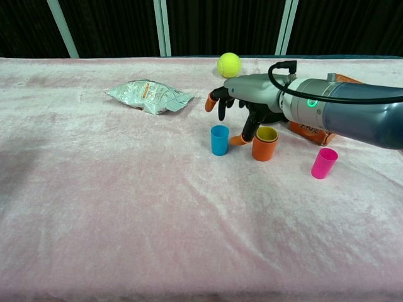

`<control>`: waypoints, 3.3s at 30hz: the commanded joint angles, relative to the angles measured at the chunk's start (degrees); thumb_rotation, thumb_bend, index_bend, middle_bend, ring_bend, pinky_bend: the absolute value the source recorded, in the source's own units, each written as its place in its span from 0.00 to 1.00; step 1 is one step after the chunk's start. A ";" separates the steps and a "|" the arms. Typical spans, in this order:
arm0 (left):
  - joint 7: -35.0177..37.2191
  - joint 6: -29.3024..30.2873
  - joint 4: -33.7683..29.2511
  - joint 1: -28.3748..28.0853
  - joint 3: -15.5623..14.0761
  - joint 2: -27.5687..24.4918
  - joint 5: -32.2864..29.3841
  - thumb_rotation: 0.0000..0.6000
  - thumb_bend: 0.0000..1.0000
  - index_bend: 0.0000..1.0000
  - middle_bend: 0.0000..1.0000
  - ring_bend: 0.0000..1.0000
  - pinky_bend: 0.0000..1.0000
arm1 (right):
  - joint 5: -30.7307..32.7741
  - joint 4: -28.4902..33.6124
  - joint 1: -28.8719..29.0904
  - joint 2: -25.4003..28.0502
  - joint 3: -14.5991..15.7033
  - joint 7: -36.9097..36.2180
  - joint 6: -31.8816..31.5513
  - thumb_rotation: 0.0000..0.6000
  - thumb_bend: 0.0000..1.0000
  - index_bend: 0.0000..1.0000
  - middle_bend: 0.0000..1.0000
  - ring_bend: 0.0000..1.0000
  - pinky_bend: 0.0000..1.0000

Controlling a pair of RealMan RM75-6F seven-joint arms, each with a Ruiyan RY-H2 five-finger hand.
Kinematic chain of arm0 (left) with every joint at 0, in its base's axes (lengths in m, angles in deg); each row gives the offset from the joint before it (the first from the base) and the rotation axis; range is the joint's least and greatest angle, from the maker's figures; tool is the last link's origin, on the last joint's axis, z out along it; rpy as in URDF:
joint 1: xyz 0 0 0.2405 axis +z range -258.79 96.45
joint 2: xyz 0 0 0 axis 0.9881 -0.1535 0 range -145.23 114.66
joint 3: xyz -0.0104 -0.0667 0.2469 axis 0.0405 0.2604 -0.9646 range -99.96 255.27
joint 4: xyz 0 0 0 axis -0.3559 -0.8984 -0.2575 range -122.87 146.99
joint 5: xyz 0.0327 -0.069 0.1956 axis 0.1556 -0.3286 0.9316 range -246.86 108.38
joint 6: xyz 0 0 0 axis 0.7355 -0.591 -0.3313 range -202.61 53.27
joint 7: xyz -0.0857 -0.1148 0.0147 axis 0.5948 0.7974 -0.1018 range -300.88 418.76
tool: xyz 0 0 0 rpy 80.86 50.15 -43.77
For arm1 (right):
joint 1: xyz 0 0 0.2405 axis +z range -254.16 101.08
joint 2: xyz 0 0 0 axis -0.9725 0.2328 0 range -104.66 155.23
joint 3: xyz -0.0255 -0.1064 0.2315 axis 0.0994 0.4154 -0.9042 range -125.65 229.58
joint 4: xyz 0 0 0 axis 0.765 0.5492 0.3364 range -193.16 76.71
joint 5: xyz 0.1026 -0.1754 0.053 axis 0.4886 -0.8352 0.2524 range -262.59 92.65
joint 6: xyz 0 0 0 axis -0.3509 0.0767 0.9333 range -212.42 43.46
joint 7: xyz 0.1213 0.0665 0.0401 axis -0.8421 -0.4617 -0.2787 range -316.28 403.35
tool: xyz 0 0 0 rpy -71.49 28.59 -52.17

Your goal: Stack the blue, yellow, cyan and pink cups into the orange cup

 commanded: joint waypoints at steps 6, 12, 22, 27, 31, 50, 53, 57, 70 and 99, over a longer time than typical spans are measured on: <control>-0.24 -0.20 0.08 -0.05 -0.07 -0.03 -0.10 1.00 0.71 0.05 0.01 0.00 0.02 | -1.24 -3.56 0.05 -2.83 0.21 -1.44 0.08 1.00 0.22 0.29 0.34 0.20 0.21; -0.17 -0.31 0.07 -0.08 0.05 -0.10 -0.44 1.00 0.71 0.05 0.01 0.00 0.02 | -2.34 -6.40 -0.02 -4.62 -0.01 -2.82 0.34 1.00 0.23 0.32 0.37 0.21 0.21; -0.07 -0.36 0.02 -0.06 0.06 -0.25 -0.59 1.00 0.71 0.05 0.01 0.00 0.02 | -3.83 -8.90 -0.21 -6.21 -0.14 -3.73 0.62 1.00 0.27 0.42 0.43 0.24 0.21; -0.08 -0.38 -0.02 -0.08 0.03 -0.28 -0.54 1.00 0.71 0.05 0.01 0.00 0.02 | -4.10 -9.30 -0.40 -6.38 -0.34 -3.98 0.64 1.00 0.33 0.45 0.46 0.26 0.22; -0.01 -0.36 0.00 -0.08 0.01 -0.27 -0.46 1.00 0.71 0.05 0.01 0.00 0.02 | -4.52 -8.55 -0.66 -5.84 -0.65 -4.08 0.22 1.00 0.35 0.47 0.48 0.27 0.22; -0.38 -0.67 -0.14 -0.17 -0.22 -0.21 -0.39 1.00 0.71 0.05 0.01 0.00 0.02 | -2.52 10.06 -3.75 8.75 -2.28 -1.35 -3.63 1.00 0.35 0.51 0.49 0.28 0.22; -0.47 -0.57 -0.14 -0.16 -0.16 -0.18 -0.43 1.00 0.71 0.05 0.01 0.00 0.02 | -1.93 11.35 -4.12 9.94 -1.70 -0.78 -3.95 1.00 0.35 0.51 0.49 0.28 0.22; -0.63 -0.56 -0.15 -0.14 -0.14 -0.16 -0.57 1.00 0.71 0.05 0.01 0.00 0.02 | -2.18 11.82 -4.46 10.83 -0.80 0.44 -4.95 1.00 0.35 0.51 0.49 0.28 0.22; -0.87 -0.55 -0.16 -0.15 -0.05 -0.13 -0.81 1.00 0.71 0.05 0.01 0.00 0.02 | -2.46 11.35 -6.02 11.36 1.29 -0.47 -5.28 1.00 0.35 0.52 0.49 0.28 0.22; -1.04 -0.67 -0.25 -0.24 -0.07 -0.02 -0.88 1.00 0.71 0.03 0.01 0.00 0.02 | -1.54 16.84 -9.34 17.12 4.58 0.46 -6.85 1.00 0.22 0.15 0.20 0.18 0.22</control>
